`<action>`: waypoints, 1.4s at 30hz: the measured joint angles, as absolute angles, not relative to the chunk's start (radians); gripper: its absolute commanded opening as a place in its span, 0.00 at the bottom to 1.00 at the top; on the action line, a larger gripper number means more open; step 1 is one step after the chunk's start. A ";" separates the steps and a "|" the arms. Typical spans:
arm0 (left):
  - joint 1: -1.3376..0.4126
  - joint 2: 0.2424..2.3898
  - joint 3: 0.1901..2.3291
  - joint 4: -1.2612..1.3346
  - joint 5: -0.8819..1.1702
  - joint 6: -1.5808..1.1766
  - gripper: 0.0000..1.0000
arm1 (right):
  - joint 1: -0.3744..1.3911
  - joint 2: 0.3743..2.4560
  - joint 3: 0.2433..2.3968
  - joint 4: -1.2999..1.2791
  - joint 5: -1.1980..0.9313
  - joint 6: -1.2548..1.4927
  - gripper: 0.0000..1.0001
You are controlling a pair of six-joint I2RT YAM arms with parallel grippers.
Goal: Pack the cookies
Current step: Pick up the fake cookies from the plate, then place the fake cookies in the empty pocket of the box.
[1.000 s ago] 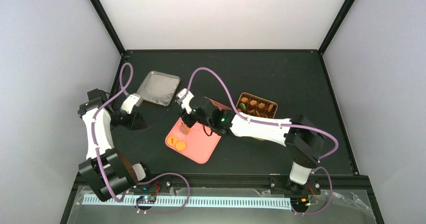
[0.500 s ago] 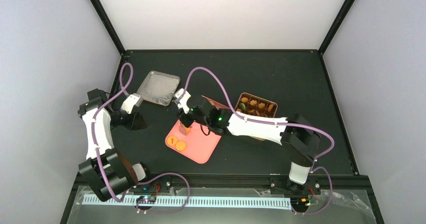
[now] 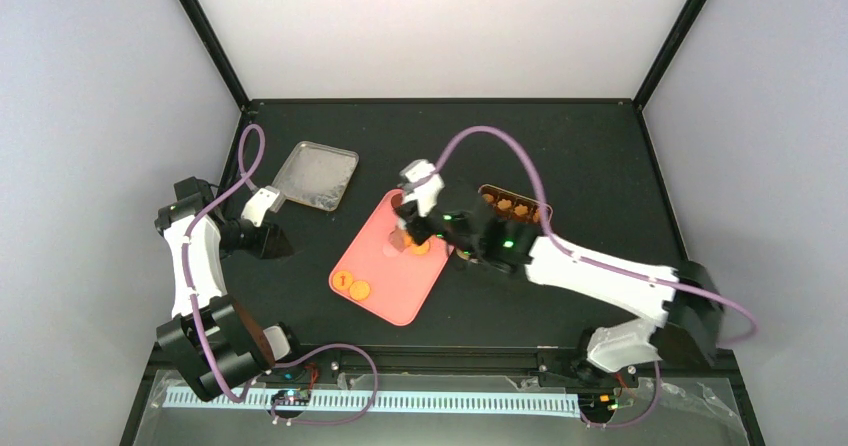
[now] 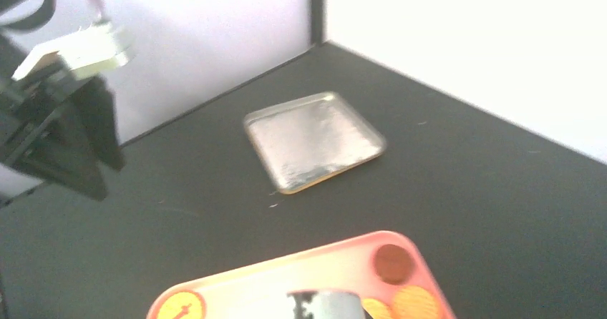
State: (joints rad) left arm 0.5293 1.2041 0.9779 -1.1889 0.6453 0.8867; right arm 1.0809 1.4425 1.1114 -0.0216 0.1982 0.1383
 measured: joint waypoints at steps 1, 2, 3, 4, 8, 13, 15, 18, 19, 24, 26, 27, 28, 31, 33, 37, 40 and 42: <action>0.529 1.204 0.978 -1.190 0.651 0.889 0.51 | 1.069 1.385 1.086 -0.034 0.219 0.141 0.18; 0.529 1.204 0.978 -1.192 0.658 0.891 0.51 | 1.055 1.328 1.061 -0.048 0.243 0.147 0.18; 0.529 1.204 0.979 -1.195 0.665 0.894 0.51 | 1.040 1.272 1.034 -0.065 0.270 0.155 0.18; 0.529 1.205 0.979 -1.197 0.671 0.896 0.51 | 1.021 1.214 1.006 -0.089 0.298 0.163 0.18; 0.529 1.207 0.979 -1.201 0.703 0.902 0.51 | 0.947 1.012 0.918 -0.223 0.409 0.203 0.19; 0.529 1.217 0.979 -1.202 0.725 0.906 0.51 | 0.892 0.854 0.882 -0.412 0.525 0.260 0.19; 0.529 1.218 0.979 -1.203 0.729 0.907 0.51 | 0.875 0.818 0.873 -0.469 0.562 0.284 0.20; 0.529 1.218 0.979 -1.205 0.733 0.908 0.51 | 0.854 0.805 0.851 -0.519 0.593 0.315 0.21; 0.529 1.218 0.979 -1.205 0.734 0.909 0.51 | 0.850 0.806 0.843 -0.529 0.597 0.321 0.21; 0.529 1.218 0.979 -1.206 0.735 0.913 0.51 | 0.844 0.819 0.803 -0.578 0.614 0.348 0.27; 0.529 1.218 0.980 -1.206 0.735 0.913 0.51 | 0.844 0.820 0.800 -0.584 0.620 0.354 0.31; 0.529 1.218 0.980 -1.207 0.735 0.913 0.51 | 0.844 0.819 0.800 -0.584 0.623 0.356 0.32; 0.529 1.218 0.980 -1.207 0.735 0.913 0.51 | 0.842 0.819 0.800 -0.584 0.625 0.358 0.33; 0.529 1.219 0.980 -1.208 0.737 0.913 0.51 | 0.841 0.818 0.800 -0.584 0.627 0.361 0.36; 0.529 1.219 0.980 -1.208 0.737 0.914 0.51 | 0.841 0.817 0.800 -0.583 0.627 0.361 0.37; 0.529 1.219 0.980 -1.208 0.737 0.914 0.51 | 0.841 0.813 0.800 -0.584 0.627 0.356 0.36; 0.529 1.219 0.980 -1.208 0.737 0.914 0.51 | 0.841 0.812 0.804 -0.585 0.627 0.349 0.33; 0.529 1.220 0.980 -1.208 0.737 0.914 0.51 | 0.841 0.812 0.809 -0.584 0.627 0.344 0.29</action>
